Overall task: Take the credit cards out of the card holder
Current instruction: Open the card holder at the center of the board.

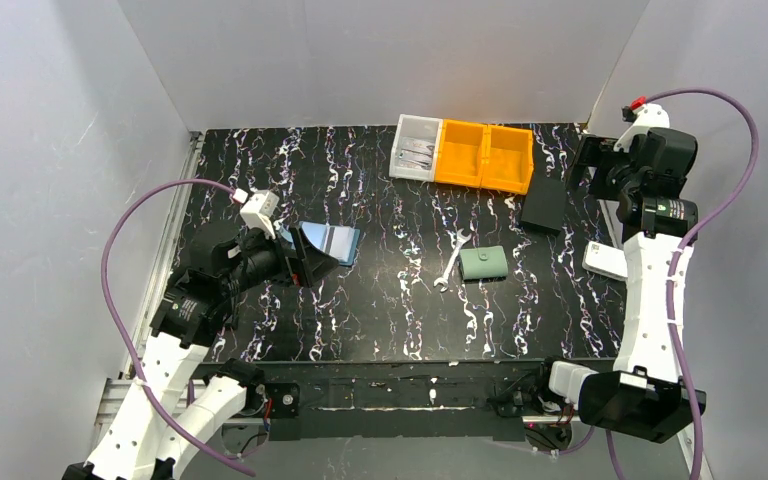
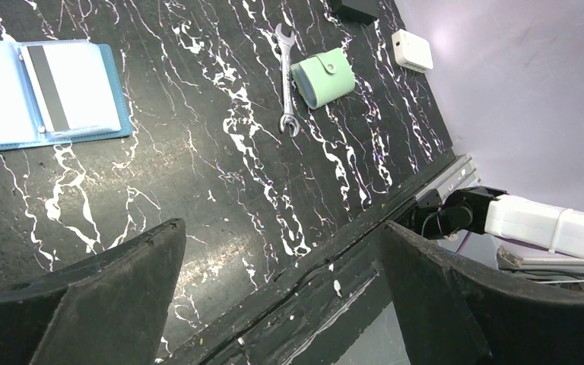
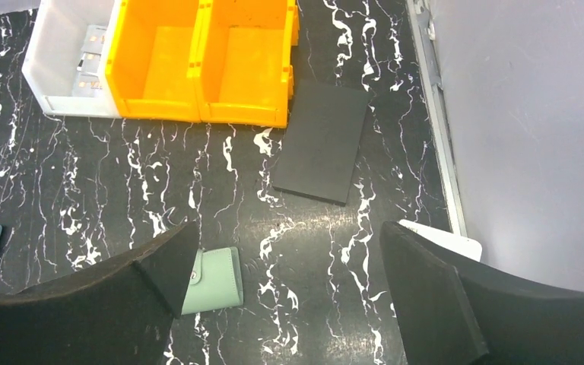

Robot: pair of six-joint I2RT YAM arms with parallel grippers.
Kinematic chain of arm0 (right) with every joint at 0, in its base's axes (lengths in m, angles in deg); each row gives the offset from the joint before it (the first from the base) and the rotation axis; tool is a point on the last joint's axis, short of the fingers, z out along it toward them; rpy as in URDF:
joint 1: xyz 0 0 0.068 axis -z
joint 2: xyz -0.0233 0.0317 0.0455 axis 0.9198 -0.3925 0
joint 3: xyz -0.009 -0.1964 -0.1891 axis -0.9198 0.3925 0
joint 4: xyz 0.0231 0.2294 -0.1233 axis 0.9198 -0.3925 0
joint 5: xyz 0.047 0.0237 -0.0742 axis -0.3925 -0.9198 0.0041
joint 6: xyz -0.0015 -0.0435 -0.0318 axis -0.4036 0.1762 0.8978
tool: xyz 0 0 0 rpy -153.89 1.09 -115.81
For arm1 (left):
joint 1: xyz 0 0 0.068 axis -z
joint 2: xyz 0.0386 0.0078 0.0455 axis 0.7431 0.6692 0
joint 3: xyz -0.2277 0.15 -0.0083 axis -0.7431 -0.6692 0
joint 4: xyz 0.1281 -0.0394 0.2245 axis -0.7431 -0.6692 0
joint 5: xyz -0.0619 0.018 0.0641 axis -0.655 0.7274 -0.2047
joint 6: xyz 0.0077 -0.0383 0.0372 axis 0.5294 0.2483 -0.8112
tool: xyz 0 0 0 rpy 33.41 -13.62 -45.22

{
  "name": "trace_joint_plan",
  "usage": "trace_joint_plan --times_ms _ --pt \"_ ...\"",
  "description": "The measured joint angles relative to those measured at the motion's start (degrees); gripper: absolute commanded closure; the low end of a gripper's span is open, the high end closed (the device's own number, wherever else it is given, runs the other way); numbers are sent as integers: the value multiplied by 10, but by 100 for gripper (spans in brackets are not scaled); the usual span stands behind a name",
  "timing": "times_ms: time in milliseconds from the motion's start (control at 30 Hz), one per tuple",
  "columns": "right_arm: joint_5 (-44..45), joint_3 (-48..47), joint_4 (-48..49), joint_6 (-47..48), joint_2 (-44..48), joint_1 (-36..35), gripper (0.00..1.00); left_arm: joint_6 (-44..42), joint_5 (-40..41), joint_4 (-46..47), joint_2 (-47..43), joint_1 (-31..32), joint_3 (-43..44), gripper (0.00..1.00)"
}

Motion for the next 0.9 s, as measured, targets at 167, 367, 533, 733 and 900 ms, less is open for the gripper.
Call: trace_joint_plan --times_ms 167,367,533,733,900 --pt "-6 8 4 -1 5 0 2 7 -20 10 1 0 -3 2" --pt "-58 62 8 42 6 0 2 48 -53 62 -2 0 -51 2" --pt "-186 123 -12 190 1 -4 2 102 -87 133 1 0 -116 2" --pt "-194 134 -36 328 -99 -65 9 153 -121 192 29 0 -178 2" --pt "-108 132 -21 357 -204 -187 31 169 -121 203 30 2 -215 2"
